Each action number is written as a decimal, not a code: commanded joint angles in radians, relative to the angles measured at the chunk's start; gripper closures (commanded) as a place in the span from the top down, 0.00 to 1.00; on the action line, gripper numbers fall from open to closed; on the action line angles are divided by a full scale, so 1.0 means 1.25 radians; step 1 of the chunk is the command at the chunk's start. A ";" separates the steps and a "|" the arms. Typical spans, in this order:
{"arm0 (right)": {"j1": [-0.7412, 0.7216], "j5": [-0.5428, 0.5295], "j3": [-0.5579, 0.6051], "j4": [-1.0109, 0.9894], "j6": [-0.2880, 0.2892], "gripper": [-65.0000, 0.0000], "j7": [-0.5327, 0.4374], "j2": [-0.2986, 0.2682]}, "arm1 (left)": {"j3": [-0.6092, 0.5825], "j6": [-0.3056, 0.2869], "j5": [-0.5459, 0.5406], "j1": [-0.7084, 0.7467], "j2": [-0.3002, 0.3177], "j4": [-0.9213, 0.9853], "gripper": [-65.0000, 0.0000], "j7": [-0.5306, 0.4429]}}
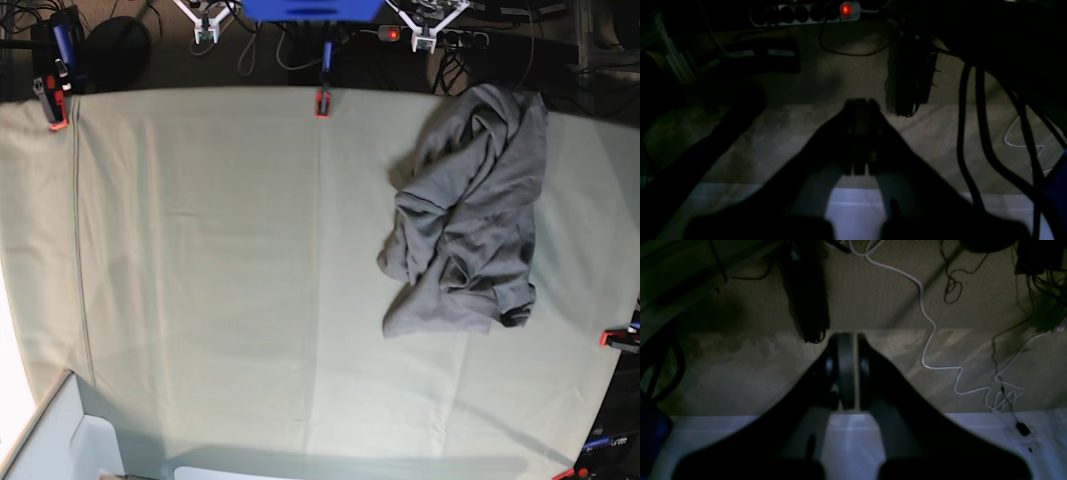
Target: Layout the t-shirt on the table in an organized manner, then fold the t-shirt properly
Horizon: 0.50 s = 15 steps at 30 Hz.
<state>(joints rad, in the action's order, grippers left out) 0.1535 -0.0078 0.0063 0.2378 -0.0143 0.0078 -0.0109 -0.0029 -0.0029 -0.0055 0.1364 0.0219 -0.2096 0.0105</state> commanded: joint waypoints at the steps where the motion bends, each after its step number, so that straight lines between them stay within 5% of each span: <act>1: 0.005 0.000 0.000 0.002 0.016 0.00 0.002 -0.003 | -0.002 0.000 0.000 0.011 0.001 -0.001 0.00 0.000; 15: 0.005 0.000 0.000 0.004 0.016 0.00 0.002 -0.015 | -0.003 0.000 0.001 0.012 0.001 -0.001 0.00 0.000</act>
<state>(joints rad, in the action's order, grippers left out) 0.1535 -0.0078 0.0063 0.2405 -0.0116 0.0078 -0.0219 -0.0059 -0.0032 -0.0055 0.1467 0.0219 -0.2096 0.0109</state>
